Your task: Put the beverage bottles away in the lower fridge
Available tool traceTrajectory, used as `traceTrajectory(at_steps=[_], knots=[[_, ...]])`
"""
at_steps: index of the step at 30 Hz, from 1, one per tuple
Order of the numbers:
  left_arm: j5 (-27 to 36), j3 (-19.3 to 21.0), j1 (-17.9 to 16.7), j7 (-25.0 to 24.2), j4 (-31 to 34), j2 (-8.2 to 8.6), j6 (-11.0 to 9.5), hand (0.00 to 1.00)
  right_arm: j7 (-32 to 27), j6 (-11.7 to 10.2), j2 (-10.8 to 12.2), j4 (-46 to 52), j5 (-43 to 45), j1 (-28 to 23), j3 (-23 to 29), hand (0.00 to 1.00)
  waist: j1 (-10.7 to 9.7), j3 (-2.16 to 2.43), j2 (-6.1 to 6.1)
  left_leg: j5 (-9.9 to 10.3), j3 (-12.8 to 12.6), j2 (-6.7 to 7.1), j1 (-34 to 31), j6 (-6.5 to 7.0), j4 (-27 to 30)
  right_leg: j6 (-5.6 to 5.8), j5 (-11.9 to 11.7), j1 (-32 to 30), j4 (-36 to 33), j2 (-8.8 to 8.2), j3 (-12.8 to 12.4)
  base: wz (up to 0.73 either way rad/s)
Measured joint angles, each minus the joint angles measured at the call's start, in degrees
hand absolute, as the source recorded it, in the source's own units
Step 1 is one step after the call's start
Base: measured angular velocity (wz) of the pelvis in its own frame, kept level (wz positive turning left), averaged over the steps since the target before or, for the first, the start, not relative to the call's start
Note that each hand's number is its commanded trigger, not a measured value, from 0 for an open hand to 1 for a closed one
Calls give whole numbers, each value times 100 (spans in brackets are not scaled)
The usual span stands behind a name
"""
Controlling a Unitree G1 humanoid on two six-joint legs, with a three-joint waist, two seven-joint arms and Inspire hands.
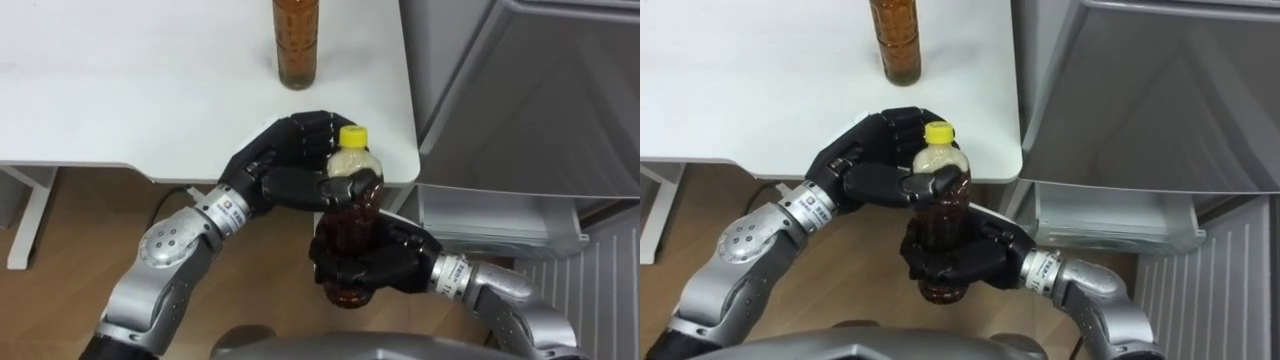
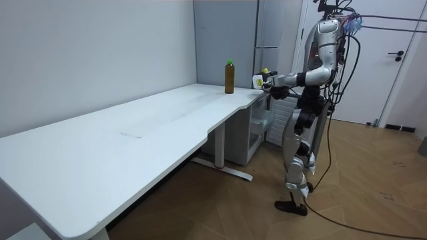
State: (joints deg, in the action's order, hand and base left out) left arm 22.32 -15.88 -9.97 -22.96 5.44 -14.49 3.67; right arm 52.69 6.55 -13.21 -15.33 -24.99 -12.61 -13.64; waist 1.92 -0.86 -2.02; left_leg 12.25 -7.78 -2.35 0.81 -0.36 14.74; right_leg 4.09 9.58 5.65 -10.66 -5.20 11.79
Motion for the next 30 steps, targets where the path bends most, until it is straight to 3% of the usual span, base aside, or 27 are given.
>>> traceTrajectory(at_steps=[12, 21, 24, 26, 30], knots=[[-38, 90, 45, 24, 78, 59, -44, 0, 5, -20, -44, 0, -165, -27, -20, 100, -10, -1, -15, 0, 22, 3, -3, 0, 13, 0, 0, 1, -3, -7, 27, 0], [-55, 263, 45, 114, 579, 49, -155, 0, 74, -178, -36, 0, -431, -32, 22, 100, -40, -10, -15, 0, 12, 0, 34, 0, 23, 0, 0, 16, -10, -2, -23, 0], [-34, 462, 46, 147, 1015, 94, -370, 0, 56, -149, -55, -1, -413, -170, 103, 100, -37, -10, -16, 1, 10, 0, 37, 0, 33, 0, 0, 25, -11, -1, -23, 0], [186, 596, 69, 240, 1374, 155, -618, 0, 47, -147, -107, -1, -413, -299, 108, 100, -17, -11, -16, 1, -17, 1, 75, 0, 13, 0, 0, 46, -12, -1, -42, -2], [457, 686, 74, 381, 1737, 204, -790, 0, -35, -149, -142, -1, -341, -440, 147, 100, -12, -20, -7, 1, -19, 2, 190, -1, -36, 0, 0, 132, 2, 0, -46, -1]])
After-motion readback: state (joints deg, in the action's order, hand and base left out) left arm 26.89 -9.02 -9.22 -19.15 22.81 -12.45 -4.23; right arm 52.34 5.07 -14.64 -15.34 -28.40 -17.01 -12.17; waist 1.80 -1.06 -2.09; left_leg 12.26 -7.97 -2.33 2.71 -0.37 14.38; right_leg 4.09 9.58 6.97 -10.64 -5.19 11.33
